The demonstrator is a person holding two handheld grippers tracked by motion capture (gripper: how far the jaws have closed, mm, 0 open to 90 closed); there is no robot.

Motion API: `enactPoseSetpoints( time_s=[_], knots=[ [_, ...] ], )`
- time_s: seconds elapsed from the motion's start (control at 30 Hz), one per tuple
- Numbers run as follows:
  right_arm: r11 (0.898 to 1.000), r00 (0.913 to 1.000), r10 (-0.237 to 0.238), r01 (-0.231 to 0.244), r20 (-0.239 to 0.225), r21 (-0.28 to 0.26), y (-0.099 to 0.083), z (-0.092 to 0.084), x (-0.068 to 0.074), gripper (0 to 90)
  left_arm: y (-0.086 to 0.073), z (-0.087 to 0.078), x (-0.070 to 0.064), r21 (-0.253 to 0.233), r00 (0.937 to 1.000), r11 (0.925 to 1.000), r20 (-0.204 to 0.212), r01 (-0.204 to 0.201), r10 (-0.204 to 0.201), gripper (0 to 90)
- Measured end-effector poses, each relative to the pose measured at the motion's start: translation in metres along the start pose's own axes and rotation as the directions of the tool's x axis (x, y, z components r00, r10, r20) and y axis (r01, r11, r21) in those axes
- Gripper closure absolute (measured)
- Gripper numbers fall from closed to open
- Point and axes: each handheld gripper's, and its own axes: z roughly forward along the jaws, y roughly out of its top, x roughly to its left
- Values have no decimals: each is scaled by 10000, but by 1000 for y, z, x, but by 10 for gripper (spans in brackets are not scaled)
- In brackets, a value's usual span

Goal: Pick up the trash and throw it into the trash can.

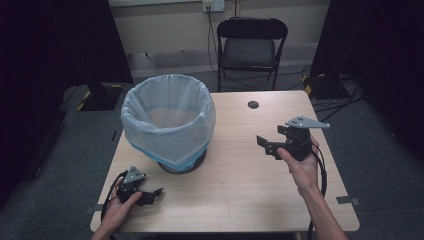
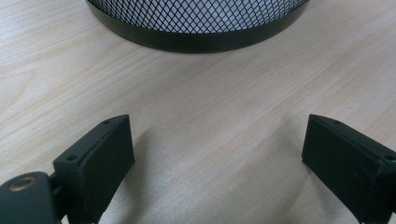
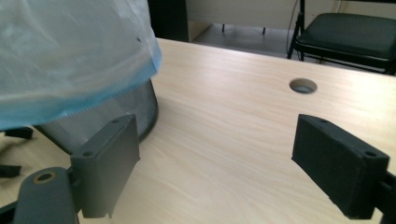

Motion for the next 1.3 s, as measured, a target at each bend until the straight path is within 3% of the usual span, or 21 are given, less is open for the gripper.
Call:
enactPoseSetpoints(
  time_s=[0.5,0.7,0.83,0.97,1.03,1.13,1.2,1.3],
  knots=[
    [9982,9936,356,-404,1068,436,-61,-12,-25,150,0,0,0,-3,10000,10000,0,-1,1,85],
    [9941,9877,412,-558,1510,933,-88,-11,-34,150,0,0,0,0,10000,10000,-1,-12,12,85],
    [9910,9855,478,-672,1628,1161,-99,-9,-39,150,0,0,0,2,10000,10000,-2,-16,16,85],
    [9795,9832,1074,-1301,1474,1540,-118,-4,-49,149,0,0,0,-3,10000,10000,-1,0,0,85],
    [9771,9788,881,-1211,1850,1753,-127,-3,-51,150,0,0,0,1,10000,10000,-2,-7,7,85],
    [9705,9764,813,-1233,2001,2073,-136,0,-54,149,0,0,0,3,10000,10000,-6,-18,18,85],
    [9665,9716,397,-967,2333,2379,-141,2,-55,149,0,0,0,-2,10000,10000,0,-4,4,85],
    [9626,9649,181,-877,2619,2565,-148,5,-58,147,0,0,0,-1,10000,10000,-3,0,0,85]
  ],
)
